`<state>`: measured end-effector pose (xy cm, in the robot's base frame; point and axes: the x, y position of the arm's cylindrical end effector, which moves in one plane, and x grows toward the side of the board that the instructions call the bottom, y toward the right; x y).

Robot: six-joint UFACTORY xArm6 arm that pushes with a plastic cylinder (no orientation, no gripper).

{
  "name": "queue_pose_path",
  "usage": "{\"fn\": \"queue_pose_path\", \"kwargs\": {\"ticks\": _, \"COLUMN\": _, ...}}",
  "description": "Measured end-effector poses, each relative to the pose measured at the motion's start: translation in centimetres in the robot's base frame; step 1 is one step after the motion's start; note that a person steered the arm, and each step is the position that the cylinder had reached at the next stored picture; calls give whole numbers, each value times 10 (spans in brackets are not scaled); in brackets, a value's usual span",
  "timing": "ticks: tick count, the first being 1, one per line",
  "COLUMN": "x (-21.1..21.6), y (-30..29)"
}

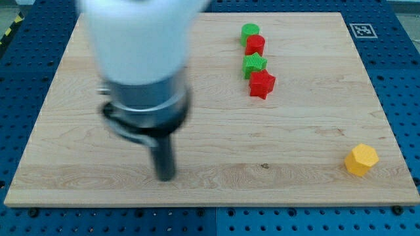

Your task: Move the blue triangle diagonally to the bottom left of the yellow hexagon

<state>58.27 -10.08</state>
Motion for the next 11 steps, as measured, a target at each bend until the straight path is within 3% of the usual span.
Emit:
{"fn": "queue_pose_path", "kwargs": {"ticks": 1, "x": -19, "y": -84}}
{"fn": "queue_pose_path", "kwargs": {"ticks": 2, "x": -78, "y": -85}}
{"fn": "queue_pose_path", "kwargs": {"ticks": 5, "x": -104, "y": -24}}
{"fn": "queue_pose_path", "kwargs": {"ticks": 10, "x": -7, "y": 189}}
{"fn": "queue_pose_path", "kwargs": {"ticks": 11, "x": 16, "y": 193}}
